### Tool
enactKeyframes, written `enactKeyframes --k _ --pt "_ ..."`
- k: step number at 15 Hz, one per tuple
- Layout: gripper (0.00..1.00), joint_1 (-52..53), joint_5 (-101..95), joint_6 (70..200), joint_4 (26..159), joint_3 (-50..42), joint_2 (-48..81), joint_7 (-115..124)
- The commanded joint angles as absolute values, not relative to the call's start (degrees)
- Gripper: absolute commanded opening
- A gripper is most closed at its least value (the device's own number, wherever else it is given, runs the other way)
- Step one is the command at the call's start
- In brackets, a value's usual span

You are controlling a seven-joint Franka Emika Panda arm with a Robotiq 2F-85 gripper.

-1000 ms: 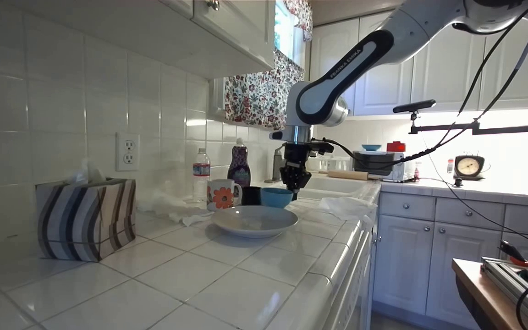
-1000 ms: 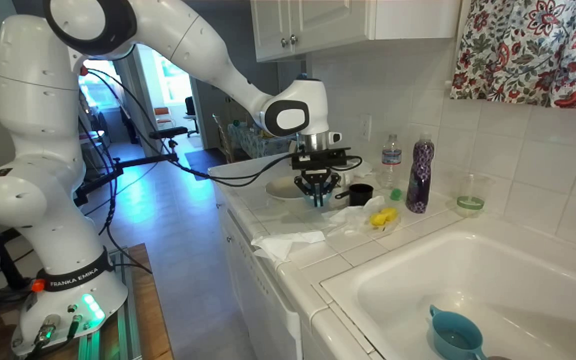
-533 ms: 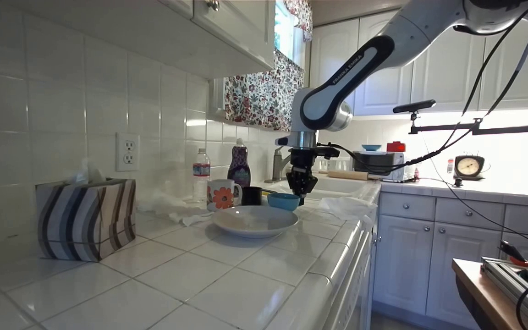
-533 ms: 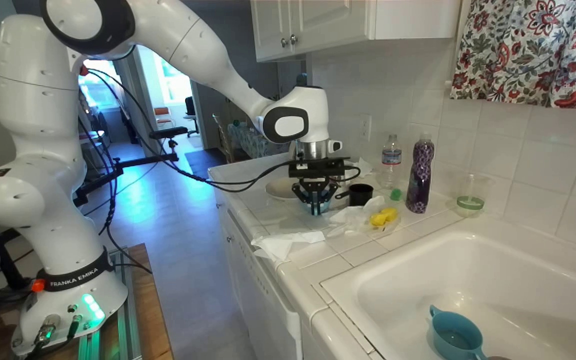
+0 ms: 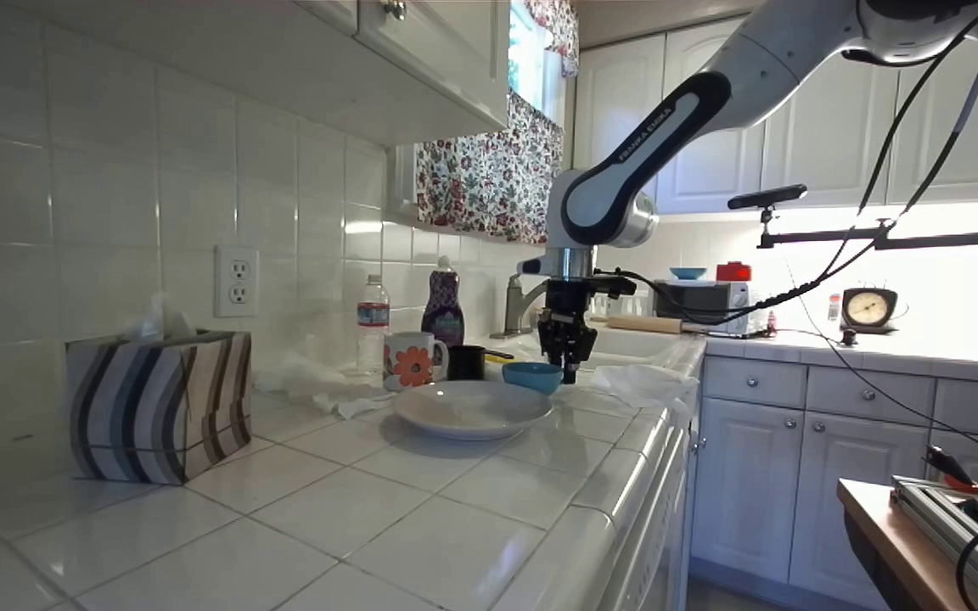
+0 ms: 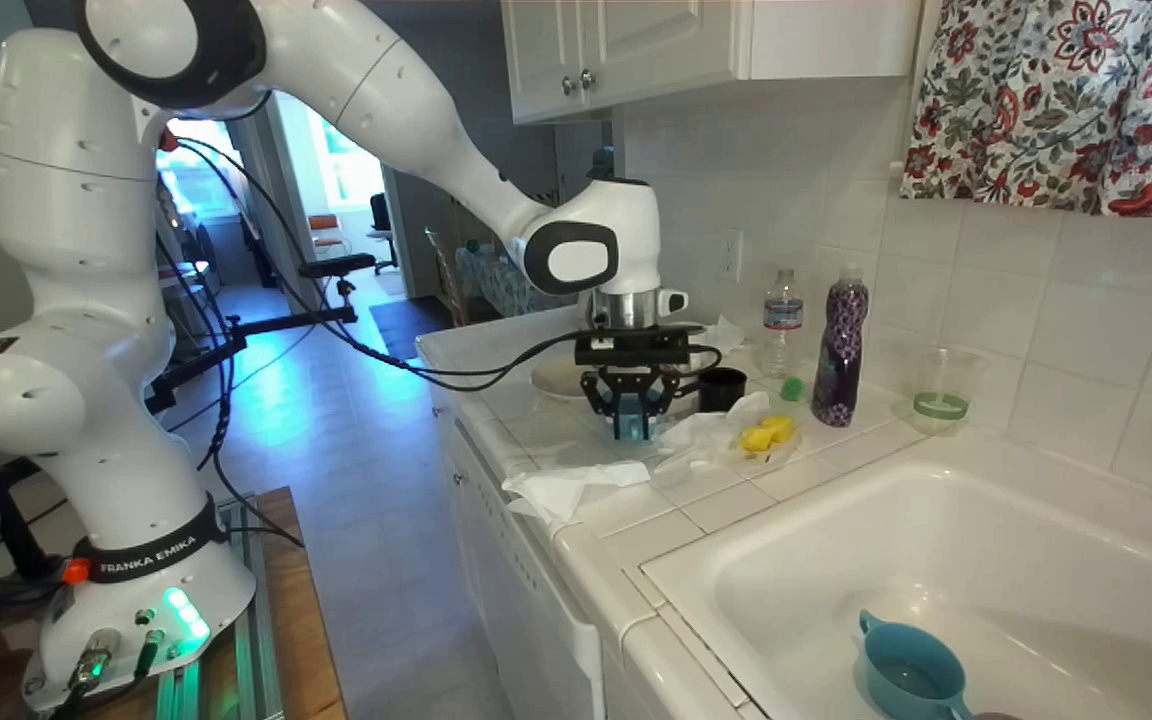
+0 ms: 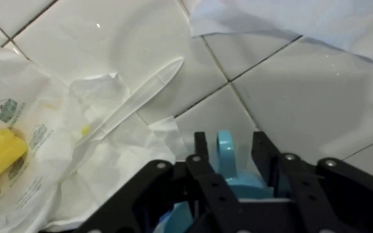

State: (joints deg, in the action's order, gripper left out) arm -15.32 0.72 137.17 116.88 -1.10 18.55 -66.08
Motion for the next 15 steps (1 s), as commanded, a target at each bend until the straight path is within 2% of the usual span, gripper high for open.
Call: enactKeyframes --k 1,4,5,15 --pt "0.73 -15.9 2.5 137.8 118.8 -1.6 16.5 -68.1" --pt "0.95 -15.7 2.3 138.8 120.4 -1.7 14.5 -68.1" --pt "0.99 -15.2 1.5 139.9 121.7 -1.8 13.1 -68.0" --pt "1.0 -9.9 -13.6 168.5 145.2 -4.7 -5.4 -63.4"
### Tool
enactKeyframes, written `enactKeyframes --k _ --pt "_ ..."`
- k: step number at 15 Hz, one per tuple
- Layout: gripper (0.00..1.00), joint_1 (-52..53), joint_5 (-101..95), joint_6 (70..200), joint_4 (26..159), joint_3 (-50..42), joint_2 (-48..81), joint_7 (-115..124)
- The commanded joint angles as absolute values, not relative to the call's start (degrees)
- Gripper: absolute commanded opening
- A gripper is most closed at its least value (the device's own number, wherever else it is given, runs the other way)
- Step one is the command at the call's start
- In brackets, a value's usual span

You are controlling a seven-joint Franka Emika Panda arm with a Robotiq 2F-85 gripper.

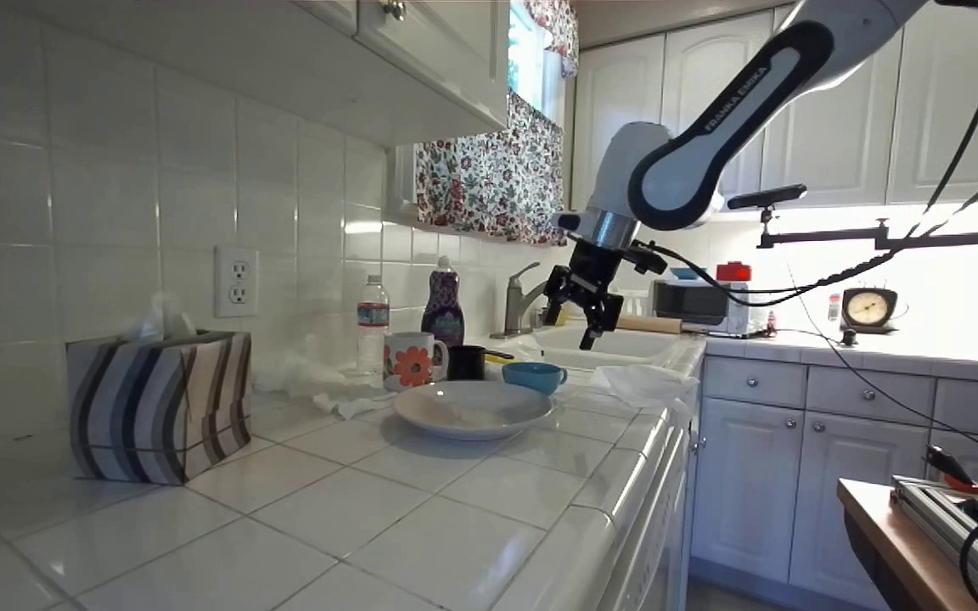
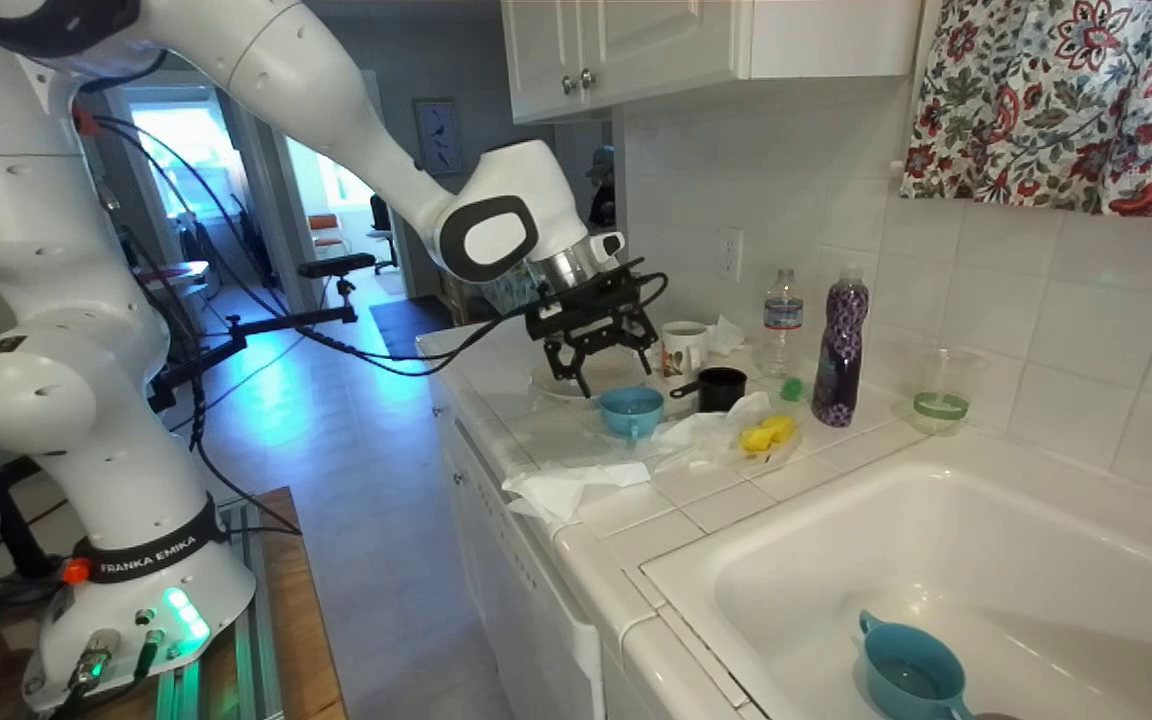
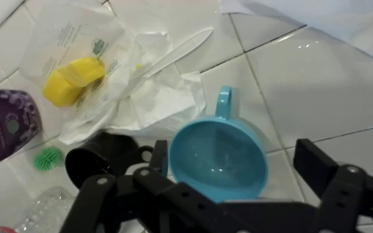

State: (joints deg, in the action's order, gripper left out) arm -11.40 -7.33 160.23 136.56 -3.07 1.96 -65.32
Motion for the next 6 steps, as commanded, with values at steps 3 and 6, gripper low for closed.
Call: enactKeyframes --k 3,6 --pt "1.0 -9.9 -20.1 178.4 149.1 -5.2 -8.3 -62.7" --pt "1.0 -10.5 -17.7 177.2 147.4 -4.3 -6.4 -63.8"
